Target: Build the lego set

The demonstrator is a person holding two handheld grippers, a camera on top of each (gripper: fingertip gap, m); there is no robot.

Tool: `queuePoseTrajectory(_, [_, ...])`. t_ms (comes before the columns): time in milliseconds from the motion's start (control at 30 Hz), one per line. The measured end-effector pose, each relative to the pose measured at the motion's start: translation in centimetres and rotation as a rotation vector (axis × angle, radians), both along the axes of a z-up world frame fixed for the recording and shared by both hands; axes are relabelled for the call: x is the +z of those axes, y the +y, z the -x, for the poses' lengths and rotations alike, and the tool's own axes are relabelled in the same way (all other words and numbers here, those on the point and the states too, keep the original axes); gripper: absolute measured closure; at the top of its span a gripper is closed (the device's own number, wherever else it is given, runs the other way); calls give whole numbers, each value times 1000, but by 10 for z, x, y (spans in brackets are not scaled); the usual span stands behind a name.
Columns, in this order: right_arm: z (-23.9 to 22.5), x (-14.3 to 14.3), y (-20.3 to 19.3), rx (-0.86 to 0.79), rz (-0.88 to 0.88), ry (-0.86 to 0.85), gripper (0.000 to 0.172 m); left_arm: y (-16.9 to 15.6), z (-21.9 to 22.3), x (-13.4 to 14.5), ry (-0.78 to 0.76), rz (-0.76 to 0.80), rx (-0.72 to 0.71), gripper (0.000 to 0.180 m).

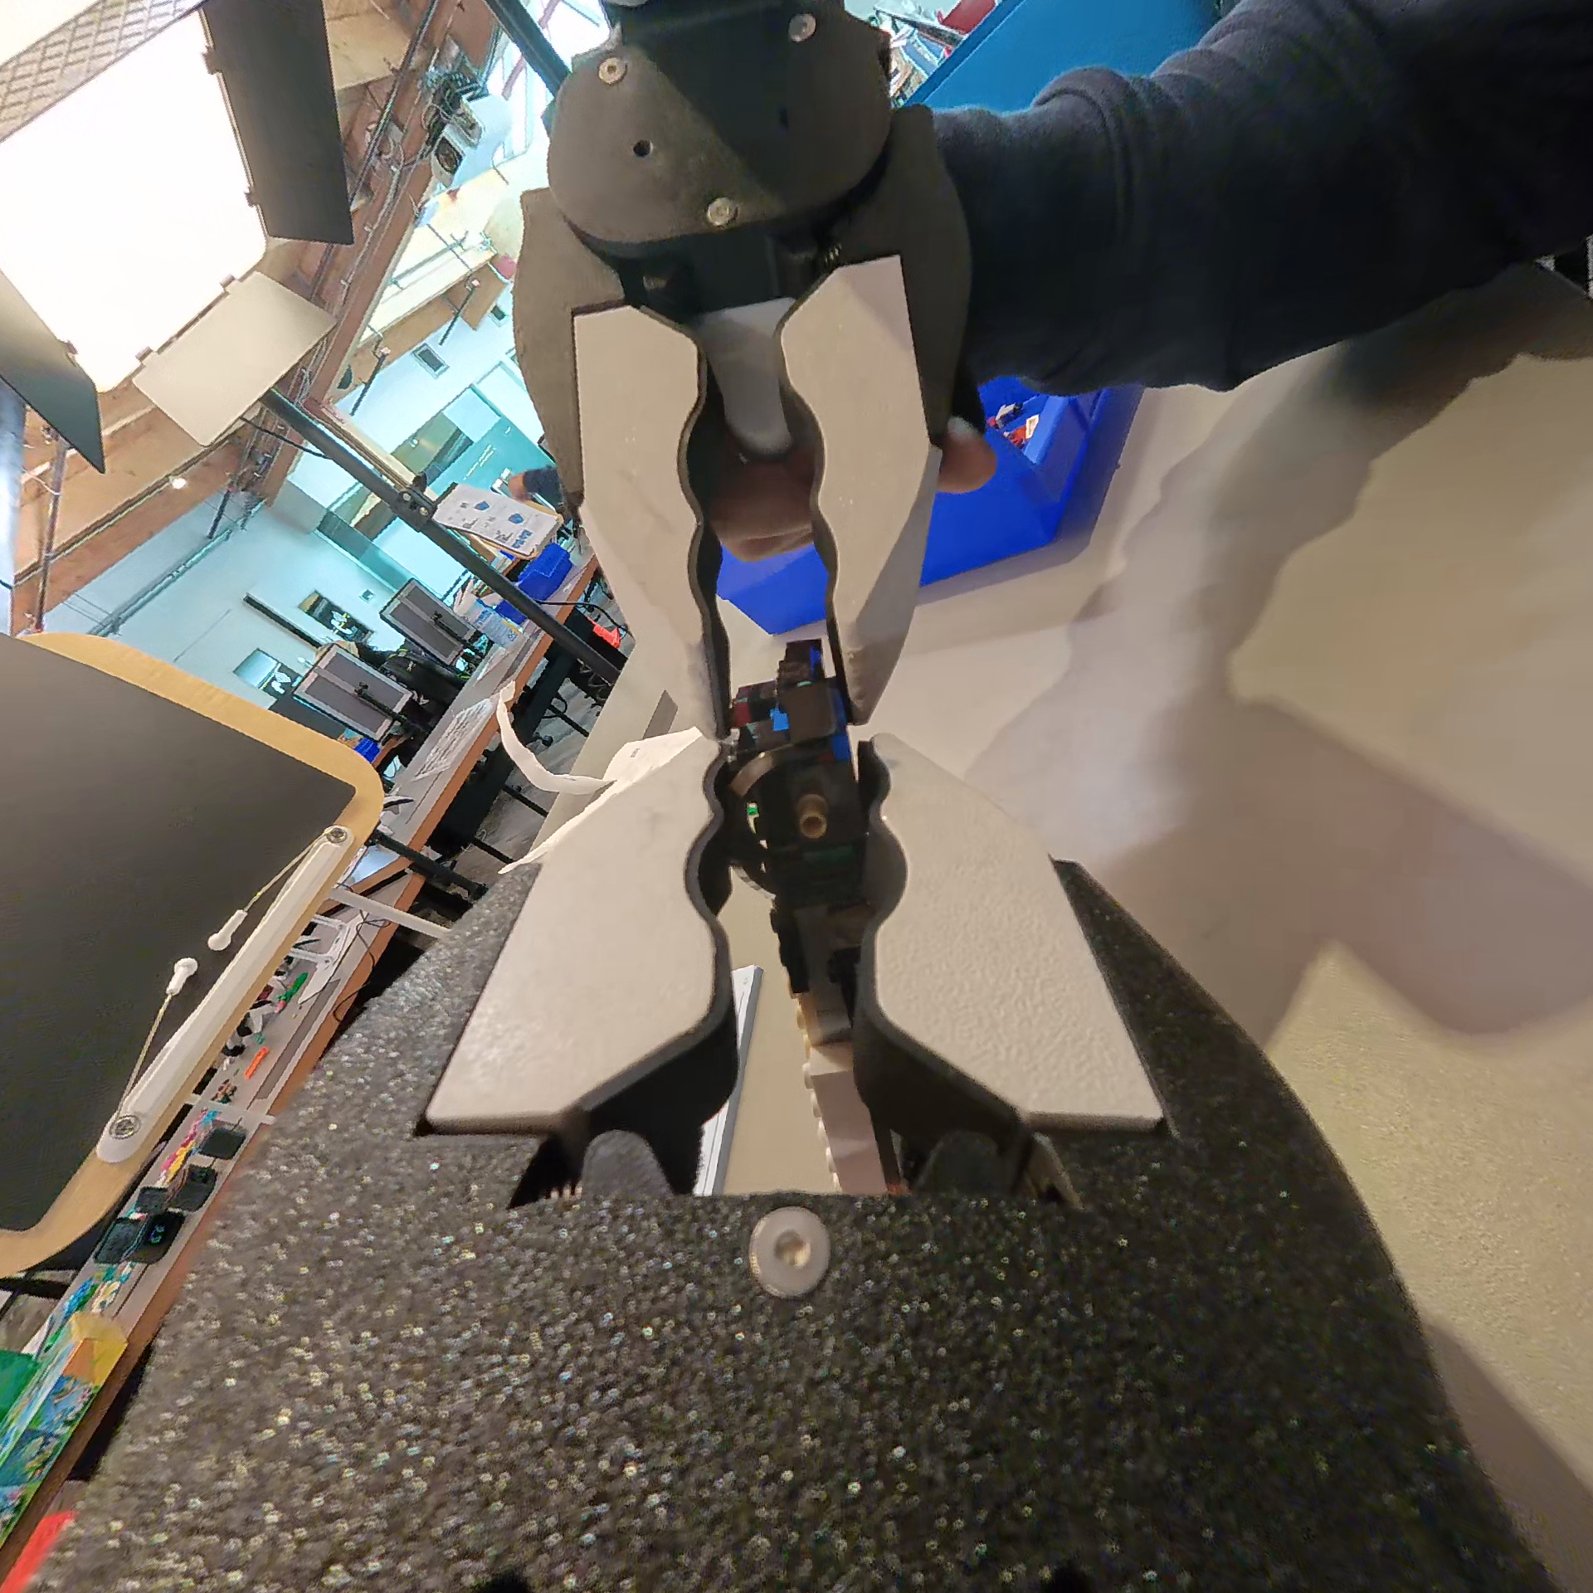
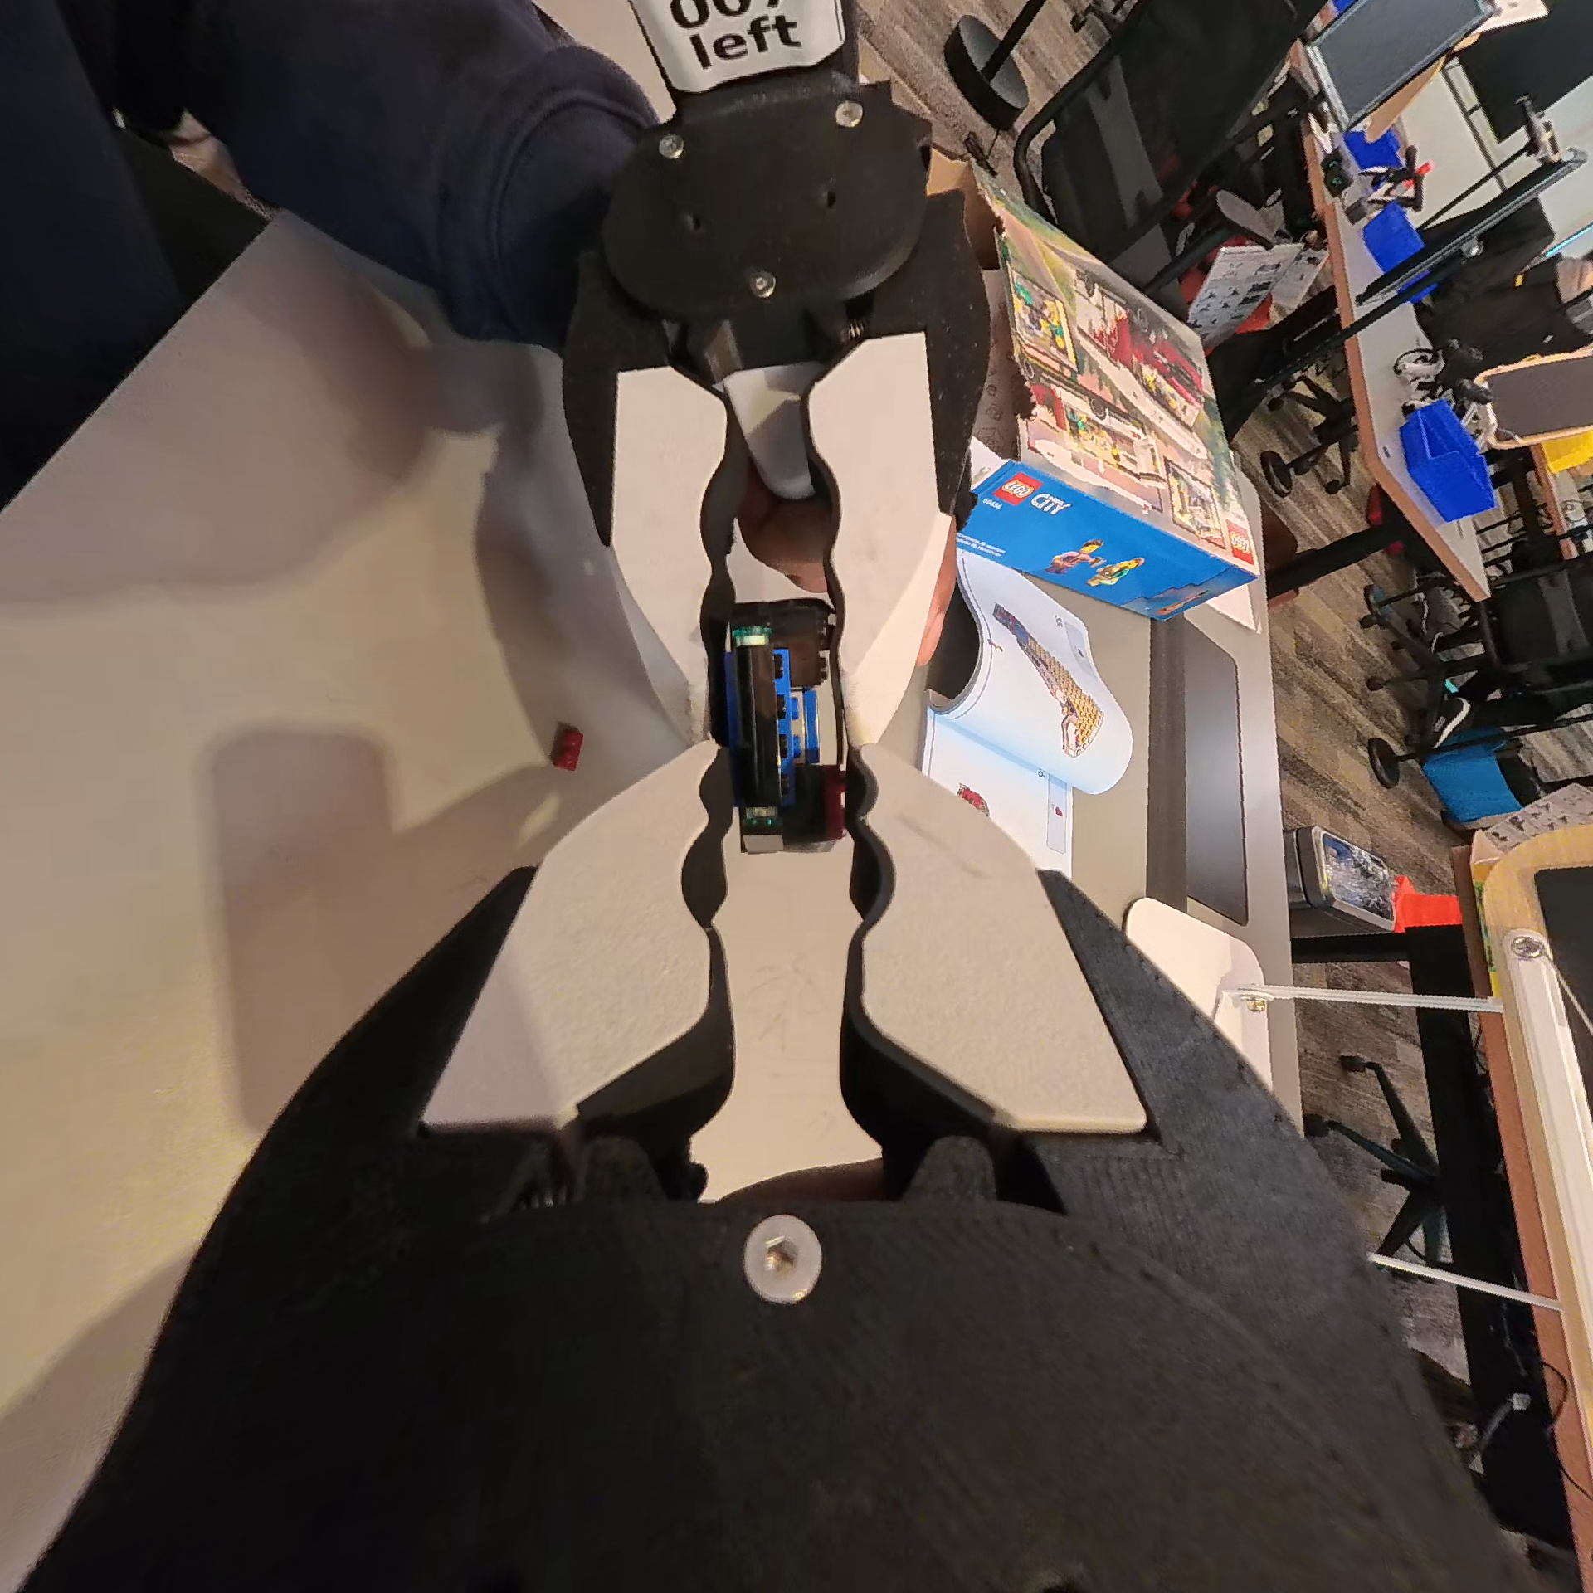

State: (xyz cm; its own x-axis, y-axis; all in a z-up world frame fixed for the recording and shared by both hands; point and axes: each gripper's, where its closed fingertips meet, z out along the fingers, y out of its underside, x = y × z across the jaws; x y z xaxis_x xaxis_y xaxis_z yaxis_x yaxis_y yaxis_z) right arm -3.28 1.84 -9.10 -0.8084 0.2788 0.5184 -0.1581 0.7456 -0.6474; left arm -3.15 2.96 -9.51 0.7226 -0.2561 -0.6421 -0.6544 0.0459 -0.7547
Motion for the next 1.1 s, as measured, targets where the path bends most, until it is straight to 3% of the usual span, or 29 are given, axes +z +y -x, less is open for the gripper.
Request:
queuePoseTrajectory(133, [1, 3, 0, -15, 48, -10, 146, 0, 1, 3, -3, -29, 3, 153])
queuePoseTrajectory(267, [3, 8, 8, -39, 89, -21, 129, -3, 0, 5, -17, -36, -23, 153])
queuePoseTrajectory(500, [0, -3, 4, -10, 54, -43, 145, -4, -3, 5, -3, -46, -34, 153])
queuePoseTrajectory(1100, [-1, -6, 6, 4, 25, -34, 146, -3, -3, 1, 5, -31, -34, 153])
